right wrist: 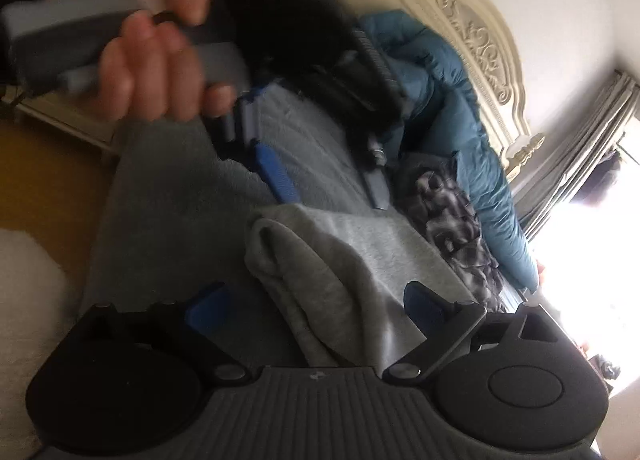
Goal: Fold clothes
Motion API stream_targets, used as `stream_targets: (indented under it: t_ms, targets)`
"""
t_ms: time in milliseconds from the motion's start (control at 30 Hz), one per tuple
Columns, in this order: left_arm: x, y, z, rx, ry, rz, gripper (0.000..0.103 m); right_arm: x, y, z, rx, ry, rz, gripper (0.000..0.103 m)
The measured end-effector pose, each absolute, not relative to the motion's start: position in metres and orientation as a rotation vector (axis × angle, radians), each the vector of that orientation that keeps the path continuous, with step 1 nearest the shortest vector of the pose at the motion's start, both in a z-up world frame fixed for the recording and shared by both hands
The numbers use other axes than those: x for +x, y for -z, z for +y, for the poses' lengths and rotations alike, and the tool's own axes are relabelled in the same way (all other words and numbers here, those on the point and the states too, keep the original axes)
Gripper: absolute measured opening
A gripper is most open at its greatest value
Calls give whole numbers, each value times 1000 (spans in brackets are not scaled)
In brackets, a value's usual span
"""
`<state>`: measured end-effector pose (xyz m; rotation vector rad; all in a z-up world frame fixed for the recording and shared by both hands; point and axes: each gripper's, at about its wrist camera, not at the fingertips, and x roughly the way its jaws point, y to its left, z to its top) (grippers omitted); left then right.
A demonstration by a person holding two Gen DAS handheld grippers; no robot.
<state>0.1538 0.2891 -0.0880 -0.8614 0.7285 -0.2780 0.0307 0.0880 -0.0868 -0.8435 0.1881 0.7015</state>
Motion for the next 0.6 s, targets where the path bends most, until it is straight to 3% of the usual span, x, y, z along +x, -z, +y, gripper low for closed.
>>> stream_targets:
  t_ms: [167,300,433,600]
  targets:
    - [196,96,288,-885,284,789,70,42,81,98,-765,-682,250,94]
    - [230,101,288,-957,301,810,70,43,77,99,-721,-662,277,81]
    - [257,105,284,-974,292,857,57,36,76,99,-738,-621,265,70]
    - [261,105,281,-912,264,878,42,35,94,106,-824,-557,257,66]
